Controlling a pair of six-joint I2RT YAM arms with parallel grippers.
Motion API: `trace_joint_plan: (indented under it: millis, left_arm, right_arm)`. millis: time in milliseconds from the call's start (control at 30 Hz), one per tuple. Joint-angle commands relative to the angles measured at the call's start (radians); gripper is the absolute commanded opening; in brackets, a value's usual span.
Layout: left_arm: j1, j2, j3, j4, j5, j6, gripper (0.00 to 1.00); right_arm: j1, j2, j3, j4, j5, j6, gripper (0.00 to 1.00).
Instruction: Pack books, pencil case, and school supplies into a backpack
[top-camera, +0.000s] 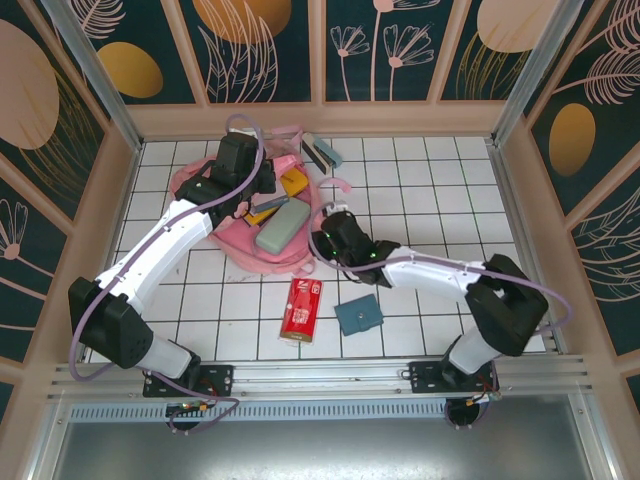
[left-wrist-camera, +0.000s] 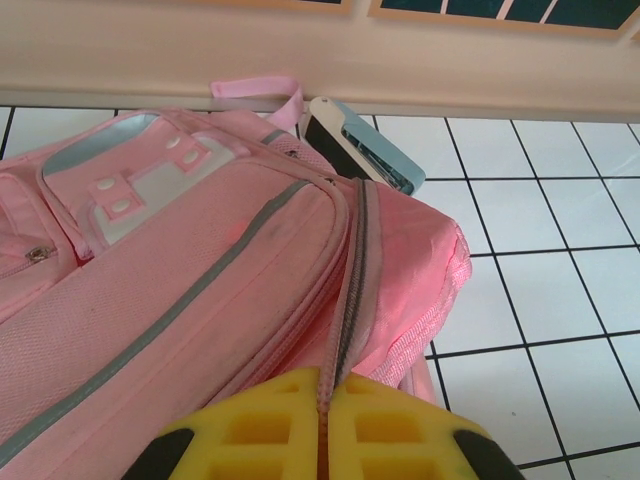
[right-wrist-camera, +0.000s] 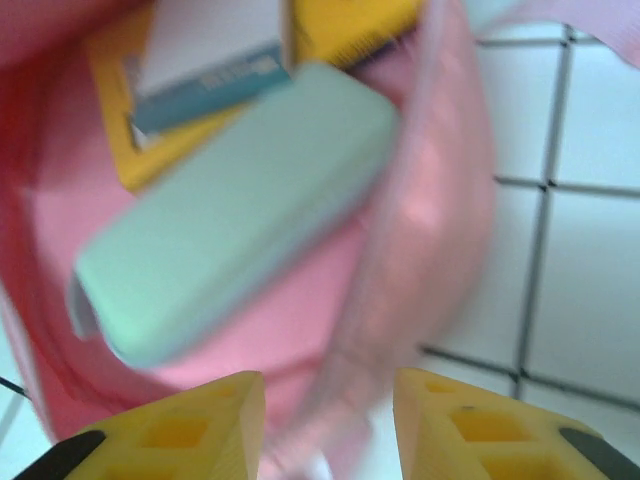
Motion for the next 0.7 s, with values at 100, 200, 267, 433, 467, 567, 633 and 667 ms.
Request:
trace_joint_plan:
  millis: [100,200,267,433,467,567,633,667]
  left_arm:
    - [0.003,-0.016,0.011,0.106,-0.011,-0.015,0.10]
    - [0.003,-0.016,0.008,0.105,-0.013,-0.015,0.10]
    - [0.003,-0.016,0.007,0.106,-0.013,-0.015,0.10]
    - [0.003,-0.011,0.005,0.104,-0.008,-0.016,0.10]
    - [0.004,-0.011,0.005,0.105,-0.011,-0.015,0.10]
    - [0.005,-0.011,0.005,0.104,-0.014,-0.015,0.10]
    - [0.003,-0.011,0.005,0.106,-0.009,-0.016,0.10]
    - [0.003,-0.011,0.005,0.106,-0.005,-0.016,0.10]
  right_arm:
    - [0.069,-0.167,-0.143,-0.199,0.093,0.095,0.39]
    - [0.113,-0.226,-0.214,-0.251,0.119,0.159,0.37]
    - [0.153,-0.256,-0.267,-0.265,0.118,0.206,0.37]
    - [0.276,-0.286,-0.360,-0.300,0.156,0.353,0.33]
    - [0.294,-0.285,-0.368,-0.310,0.165,0.379,0.32]
    - [0.329,-0.285,-0.403,-0.324,0.170,0.447,0.32]
    - [0.330,-0.280,-0.433,-0.291,0.157,0.466,0.31]
    - [0.329,-0.275,-0.440,-0.281,0.163,0.472,0.32]
